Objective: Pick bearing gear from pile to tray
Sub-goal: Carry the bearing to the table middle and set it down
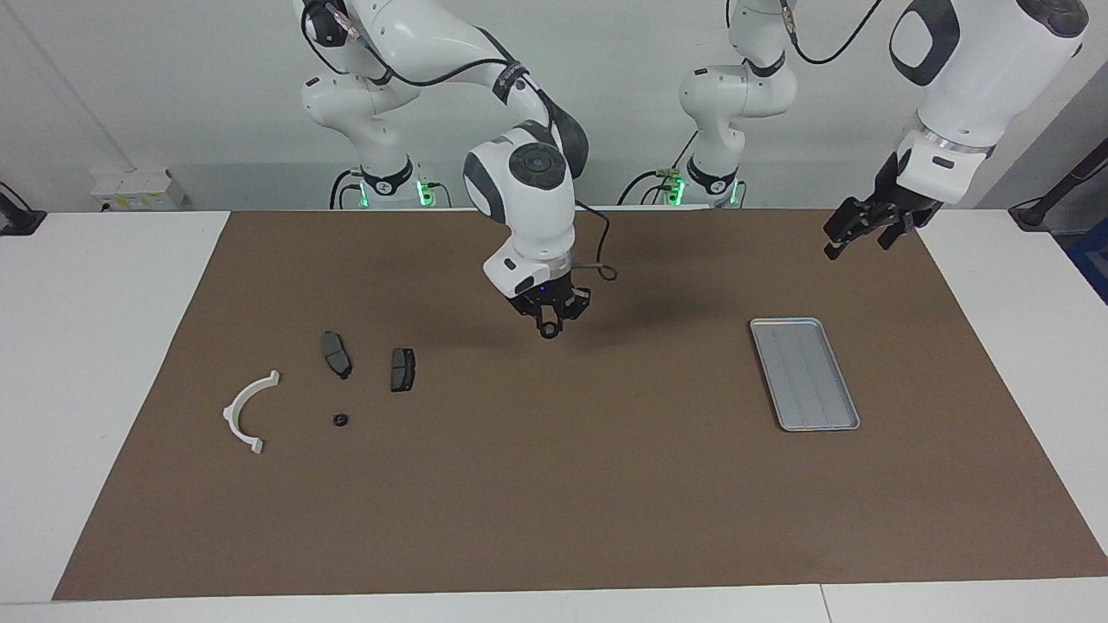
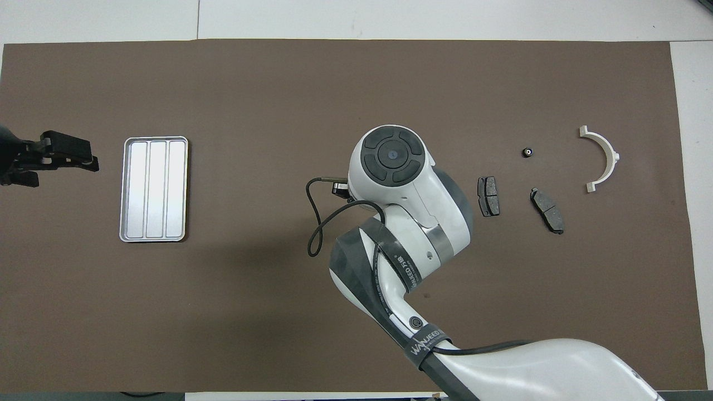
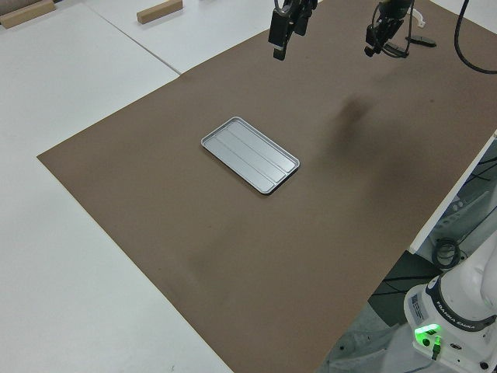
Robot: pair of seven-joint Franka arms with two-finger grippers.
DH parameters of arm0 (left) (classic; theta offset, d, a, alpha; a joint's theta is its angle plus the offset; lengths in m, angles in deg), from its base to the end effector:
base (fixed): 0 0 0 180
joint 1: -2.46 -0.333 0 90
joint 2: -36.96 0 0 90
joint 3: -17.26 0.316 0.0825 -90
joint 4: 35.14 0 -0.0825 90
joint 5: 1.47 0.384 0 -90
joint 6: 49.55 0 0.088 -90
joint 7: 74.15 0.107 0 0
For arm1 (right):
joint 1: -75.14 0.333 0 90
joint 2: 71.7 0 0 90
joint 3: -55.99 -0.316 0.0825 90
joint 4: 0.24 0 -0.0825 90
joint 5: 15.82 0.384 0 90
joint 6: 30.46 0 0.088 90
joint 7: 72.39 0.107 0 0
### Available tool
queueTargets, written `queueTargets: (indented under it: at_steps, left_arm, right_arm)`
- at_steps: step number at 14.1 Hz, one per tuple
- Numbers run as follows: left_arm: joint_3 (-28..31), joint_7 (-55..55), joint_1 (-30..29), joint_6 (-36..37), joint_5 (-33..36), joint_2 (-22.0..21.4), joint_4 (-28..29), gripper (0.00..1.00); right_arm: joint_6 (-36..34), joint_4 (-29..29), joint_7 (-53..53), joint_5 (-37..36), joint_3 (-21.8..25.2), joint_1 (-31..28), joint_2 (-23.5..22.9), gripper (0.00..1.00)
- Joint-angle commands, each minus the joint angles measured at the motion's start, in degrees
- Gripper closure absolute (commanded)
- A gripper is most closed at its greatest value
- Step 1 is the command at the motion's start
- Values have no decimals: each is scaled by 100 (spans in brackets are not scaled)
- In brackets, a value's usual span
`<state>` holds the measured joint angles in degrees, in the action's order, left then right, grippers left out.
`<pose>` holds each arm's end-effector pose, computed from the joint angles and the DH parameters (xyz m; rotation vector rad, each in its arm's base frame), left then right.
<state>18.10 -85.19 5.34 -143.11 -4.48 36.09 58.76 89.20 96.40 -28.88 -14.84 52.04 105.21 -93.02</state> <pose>0.5540 -0.0250 0.6063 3.0783 0.2469 0.0049 0.5496 0.3667 0.3864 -3.0790 0.2762 0.0020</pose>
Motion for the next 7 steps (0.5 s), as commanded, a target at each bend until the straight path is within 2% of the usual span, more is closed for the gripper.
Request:
queueTargets:
  at_steps: [1, 7]
  left_arm:
    - [39, 14, 64, -31, 107, -142, 146, 0]
    - [39, 14, 64, -31, 107, -142, 146, 0]
  right_arm:
    - [303, 189, -26, 7, 26, 86, -83, 100]
    - [997, 478, -61, 7, 35, 192, -426, 100]
